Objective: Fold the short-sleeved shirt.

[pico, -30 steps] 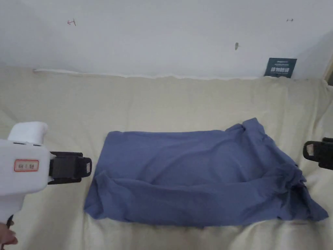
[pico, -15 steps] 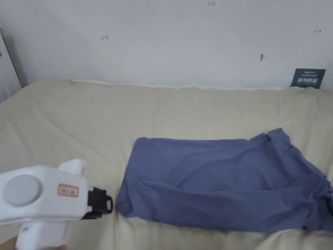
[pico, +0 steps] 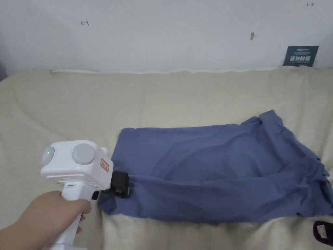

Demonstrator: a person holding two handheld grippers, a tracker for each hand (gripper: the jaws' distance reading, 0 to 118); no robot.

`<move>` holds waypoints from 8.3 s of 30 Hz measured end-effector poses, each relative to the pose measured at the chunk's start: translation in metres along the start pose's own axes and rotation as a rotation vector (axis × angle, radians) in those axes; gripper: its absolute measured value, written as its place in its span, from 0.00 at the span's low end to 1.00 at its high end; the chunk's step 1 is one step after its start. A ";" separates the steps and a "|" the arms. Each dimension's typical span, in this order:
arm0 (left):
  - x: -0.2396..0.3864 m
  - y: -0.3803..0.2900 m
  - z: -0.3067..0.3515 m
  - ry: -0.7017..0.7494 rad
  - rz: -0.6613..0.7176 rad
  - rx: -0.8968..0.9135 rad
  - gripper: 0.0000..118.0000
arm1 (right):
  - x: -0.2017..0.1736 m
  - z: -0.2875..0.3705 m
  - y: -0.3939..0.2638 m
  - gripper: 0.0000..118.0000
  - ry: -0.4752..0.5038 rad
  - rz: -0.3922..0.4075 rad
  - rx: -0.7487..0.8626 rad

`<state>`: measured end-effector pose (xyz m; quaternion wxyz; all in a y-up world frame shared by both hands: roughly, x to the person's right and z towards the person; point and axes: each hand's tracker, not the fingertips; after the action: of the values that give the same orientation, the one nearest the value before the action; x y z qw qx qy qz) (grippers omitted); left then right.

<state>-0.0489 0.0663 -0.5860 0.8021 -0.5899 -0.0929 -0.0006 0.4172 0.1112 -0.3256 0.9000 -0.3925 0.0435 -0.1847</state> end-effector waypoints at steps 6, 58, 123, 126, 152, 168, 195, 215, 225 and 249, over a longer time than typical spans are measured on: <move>0.004 0.006 -0.022 0.021 -0.022 -0.089 0.68 | 0.012 -0.012 0.006 0.00 0.028 -0.068 -0.022; -0.013 -0.010 0.093 -0.123 -0.072 -0.067 0.06 | 0.071 0.022 0.121 0.06 -0.167 -0.039 -0.268; -0.003 0.151 -0.038 0.058 0.055 -0.029 0.81 | 0.004 -0.088 0.085 0.00 0.001 0.135 -0.183; -0.006 0.150 -0.049 0.031 0.118 -0.068 0.81 | 0.014 -0.095 0.081 0.00 0.016 0.082 -0.199; 0.016 0.131 -0.007 0.094 -0.114 0.018 0.04 | 0.092 -0.134 0.225 0.00 -0.141 -0.142 -0.075; 0.011 0.132 -0.024 0.001 -0.127 -0.060 0.03 | 0.117 -0.251 0.257 0.02 -0.354 -0.112 -0.298; -0.014 0.009 0.136 -0.183 -0.071 0.133 0.03 | 0.061 0.057 0.141 0.02 -0.080 -0.119 -0.067; -0.053 -0.134 0.074 -0.227 0.024 0.046 0.79 | 0.109 0.048 -0.025 1.00 -0.227 -0.229 -0.211; -0.064 -0.151 0.089 -0.363 0.138 0.101 0.95 | 0.071 0.075 -0.019 0.94 -0.160 -0.230 -0.032; -0.150 -0.143 0.078 -0.695 0.247 0.151 0.00 | -0.086 0.056 -0.028 0.00 0.002 0.088 -0.012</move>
<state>-0.2235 0.0802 -0.4506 0.7580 -0.5008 -0.2877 0.3032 0.3415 0.1641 -0.2727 0.9049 -0.3953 0.0625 -0.1451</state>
